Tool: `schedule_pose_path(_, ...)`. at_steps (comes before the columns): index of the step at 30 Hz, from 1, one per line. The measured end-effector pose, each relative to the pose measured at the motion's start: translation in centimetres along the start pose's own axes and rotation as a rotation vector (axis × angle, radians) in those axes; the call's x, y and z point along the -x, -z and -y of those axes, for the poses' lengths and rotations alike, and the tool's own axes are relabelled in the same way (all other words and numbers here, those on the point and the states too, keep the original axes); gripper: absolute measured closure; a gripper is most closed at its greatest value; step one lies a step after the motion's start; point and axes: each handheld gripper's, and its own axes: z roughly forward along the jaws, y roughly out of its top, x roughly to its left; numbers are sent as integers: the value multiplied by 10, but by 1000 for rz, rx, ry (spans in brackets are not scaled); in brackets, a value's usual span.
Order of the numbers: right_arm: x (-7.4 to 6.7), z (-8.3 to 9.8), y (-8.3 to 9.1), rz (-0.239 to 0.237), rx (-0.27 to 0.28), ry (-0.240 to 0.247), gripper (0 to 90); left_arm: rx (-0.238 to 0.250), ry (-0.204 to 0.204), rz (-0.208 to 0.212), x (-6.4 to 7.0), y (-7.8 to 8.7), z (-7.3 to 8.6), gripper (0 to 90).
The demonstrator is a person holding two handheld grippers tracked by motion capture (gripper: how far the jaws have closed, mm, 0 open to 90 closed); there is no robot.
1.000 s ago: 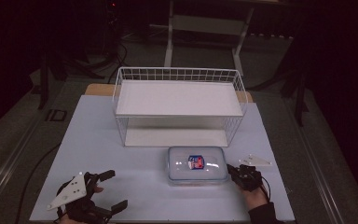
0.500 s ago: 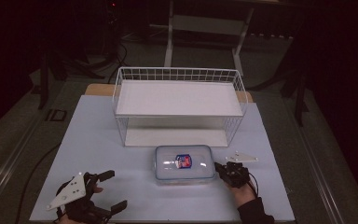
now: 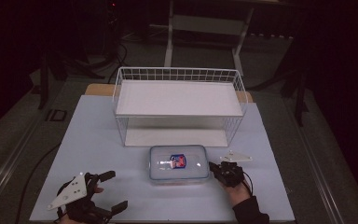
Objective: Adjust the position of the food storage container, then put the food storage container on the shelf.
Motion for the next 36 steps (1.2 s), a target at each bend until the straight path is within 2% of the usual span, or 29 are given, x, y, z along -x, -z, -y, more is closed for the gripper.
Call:
schedule_pose_path(6, 0, 0, 0, -4, 3, 6, 900, 0, 1, -1, 0, 0, 0, 0)
schedule_pose_path(13, 7, 2, 22, 30, 40, -4, 897, -8, 5, 5, 0, 0, -1, 0)
schedule_pose_path(15, 6, 1, 30, 48, 53, 13, 864, -11, 7, 7, 0, -1, -1, 0)
schedule_pose_path(21, 4, 1, 48, 40, 107, 29, 769, -13, 7, 2, 0, -3, -1, 0)
schedule_pose_path(23, 2, 1, 57, 25, 140, 36, 664, -12, 12, 2, 0, -3, 0, 0)
schedule_pose_path(25, -1, 0, 62, 13, 162, 43, 520, -14, 14, -2, -1, -4, -1, 0)
schedule_pose_path(29, -6, -3, 74, -45, 221, 34, 292, -5, 28, -6, -1, -5, -4, 0)
schedule_pose_path(31, -10, -5, 80, -79, 244, 53, 201, -2, 35, -9, 0, -6, -7, 0)
schedule_pose_path(34, -15, -10, 89, -116, 281, 73, 144, -1, 30, -16, 1, -7, -15, 0)
schedule_pose_path(36, -20, -14, 95, -106, 302, 113, 129, -8, 23, -21, 2, -8, -20, 0)
